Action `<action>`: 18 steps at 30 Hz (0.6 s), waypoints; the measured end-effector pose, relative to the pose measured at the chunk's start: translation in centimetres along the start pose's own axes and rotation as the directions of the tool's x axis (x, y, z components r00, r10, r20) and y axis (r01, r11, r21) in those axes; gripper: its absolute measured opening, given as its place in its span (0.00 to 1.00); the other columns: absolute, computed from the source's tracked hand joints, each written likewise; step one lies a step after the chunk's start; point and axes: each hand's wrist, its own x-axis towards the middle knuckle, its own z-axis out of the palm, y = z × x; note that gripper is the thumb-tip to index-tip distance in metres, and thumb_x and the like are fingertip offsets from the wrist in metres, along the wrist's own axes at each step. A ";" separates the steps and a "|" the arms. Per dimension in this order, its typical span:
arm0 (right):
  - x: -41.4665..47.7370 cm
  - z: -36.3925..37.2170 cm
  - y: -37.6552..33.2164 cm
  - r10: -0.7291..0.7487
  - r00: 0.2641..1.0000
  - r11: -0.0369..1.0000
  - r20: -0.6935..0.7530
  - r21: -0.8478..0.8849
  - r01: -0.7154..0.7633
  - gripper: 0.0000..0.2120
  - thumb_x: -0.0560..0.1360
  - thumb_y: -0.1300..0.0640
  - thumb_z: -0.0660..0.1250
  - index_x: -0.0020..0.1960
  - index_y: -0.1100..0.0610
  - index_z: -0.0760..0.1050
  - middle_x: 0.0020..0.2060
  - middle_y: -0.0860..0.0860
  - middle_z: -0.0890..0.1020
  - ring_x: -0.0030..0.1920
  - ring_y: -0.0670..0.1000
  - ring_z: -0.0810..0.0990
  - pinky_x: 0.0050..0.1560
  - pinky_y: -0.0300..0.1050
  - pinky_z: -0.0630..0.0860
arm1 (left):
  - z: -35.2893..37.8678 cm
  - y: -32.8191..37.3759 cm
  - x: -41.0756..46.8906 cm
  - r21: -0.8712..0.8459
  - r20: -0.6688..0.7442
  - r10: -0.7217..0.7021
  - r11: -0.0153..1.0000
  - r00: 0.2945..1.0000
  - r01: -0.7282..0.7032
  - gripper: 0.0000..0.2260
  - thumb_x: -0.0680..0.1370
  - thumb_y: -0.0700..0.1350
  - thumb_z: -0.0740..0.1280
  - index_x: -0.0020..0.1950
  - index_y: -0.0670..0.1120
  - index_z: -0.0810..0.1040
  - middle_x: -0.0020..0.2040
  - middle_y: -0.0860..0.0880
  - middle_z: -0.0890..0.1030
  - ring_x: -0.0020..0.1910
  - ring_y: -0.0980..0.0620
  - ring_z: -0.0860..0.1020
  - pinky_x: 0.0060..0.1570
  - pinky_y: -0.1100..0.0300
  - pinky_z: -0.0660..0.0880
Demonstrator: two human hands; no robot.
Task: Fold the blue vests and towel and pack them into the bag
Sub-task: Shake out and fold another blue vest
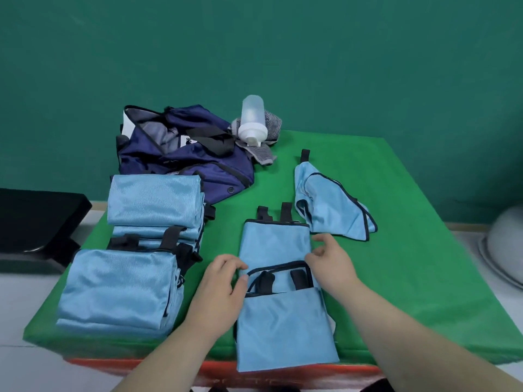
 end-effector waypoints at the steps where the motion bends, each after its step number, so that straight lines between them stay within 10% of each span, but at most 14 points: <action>1: 0.2 0.0 0.1 -0.015 1.000 1.000 -0.005 0.000 0.015 0.18 0.77 0.56 0.66 0.66 0.52 0.68 0.35 0.49 0.77 0.34 0.49 0.76 0.35 0.44 0.70 | 0.0 0.4 0.6 -0.006 -0.006 0.025 1.000 1.000 -0.025 0.07 0.82 0.49 0.61 0.58 0.55 0.76 0.59 0.65 0.68 0.61 0.65 0.67 0.61 0.64 0.66; 10: 2.2 -0.1 1.9 -0.147 0.989 0.973 -0.008 -0.179 0.143 0.18 0.79 0.53 0.66 0.68 0.49 0.70 0.39 0.47 0.75 0.35 0.46 0.75 0.33 0.42 0.70 | 0.1 -0.5 5.9 0.215 0.310 0.139 0.953 0.940 -0.212 0.17 0.83 0.47 0.61 0.72 0.57 0.70 0.77 0.62 0.59 0.75 0.66 0.49 0.75 0.62 0.45; 18: 3.0 0.8 3.3 -0.242 0.967 0.934 -0.081 -0.291 0.209 0.18 0.80 0.45 0.64 0.68 0.45 0.72 0.51 0.40 0.73 0.45 0.44 0.76 0.39 0.43 0.72 | 1.0 -1.5 6.0 0.311 0.260 0.153 0.921 0.953 -0.233 0.19 0.83 0.50 0.60 0.75 0.59 0.67 0.78 0.64 0.54 0.77 0.65 0.44 0.75 0.61 0.40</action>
